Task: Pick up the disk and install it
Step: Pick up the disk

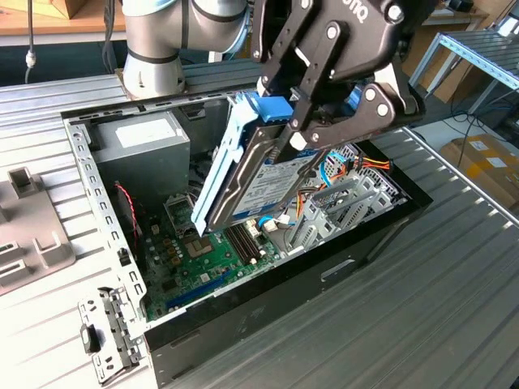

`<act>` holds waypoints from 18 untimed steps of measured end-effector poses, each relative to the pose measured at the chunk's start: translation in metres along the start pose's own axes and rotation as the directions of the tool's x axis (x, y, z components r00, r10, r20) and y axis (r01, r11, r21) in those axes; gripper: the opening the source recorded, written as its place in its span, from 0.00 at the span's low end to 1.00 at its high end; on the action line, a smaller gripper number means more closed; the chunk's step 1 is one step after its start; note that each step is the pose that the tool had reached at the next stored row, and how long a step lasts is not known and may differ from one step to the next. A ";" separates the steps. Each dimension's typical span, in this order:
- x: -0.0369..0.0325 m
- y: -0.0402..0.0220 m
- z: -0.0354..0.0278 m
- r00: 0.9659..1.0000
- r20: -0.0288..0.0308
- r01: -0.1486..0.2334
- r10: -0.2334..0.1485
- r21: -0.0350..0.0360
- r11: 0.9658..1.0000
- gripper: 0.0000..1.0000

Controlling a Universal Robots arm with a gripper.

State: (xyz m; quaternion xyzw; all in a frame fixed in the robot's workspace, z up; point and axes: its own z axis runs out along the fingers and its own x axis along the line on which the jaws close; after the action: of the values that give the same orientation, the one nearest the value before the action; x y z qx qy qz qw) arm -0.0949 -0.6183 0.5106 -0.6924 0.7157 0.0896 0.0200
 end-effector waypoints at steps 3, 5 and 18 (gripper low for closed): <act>0.0043 -0.0029 -0.0005 1.000 0.000 0.000 0.000 -0.001 1.000 0.37; 0.0069 -0.0044 -0.0007 1.000 0.000 0.000 0.000 -0.001 1.000 0.37; 0.0284 -0.0177 -0.0033 1.000 0.002 -0.002 0.002 -0.006 1.000 0.37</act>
State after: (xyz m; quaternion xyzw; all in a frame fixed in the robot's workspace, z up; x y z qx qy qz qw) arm -0.0781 -0.6473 0.5077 -0.6918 0.7160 0.0923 0.0185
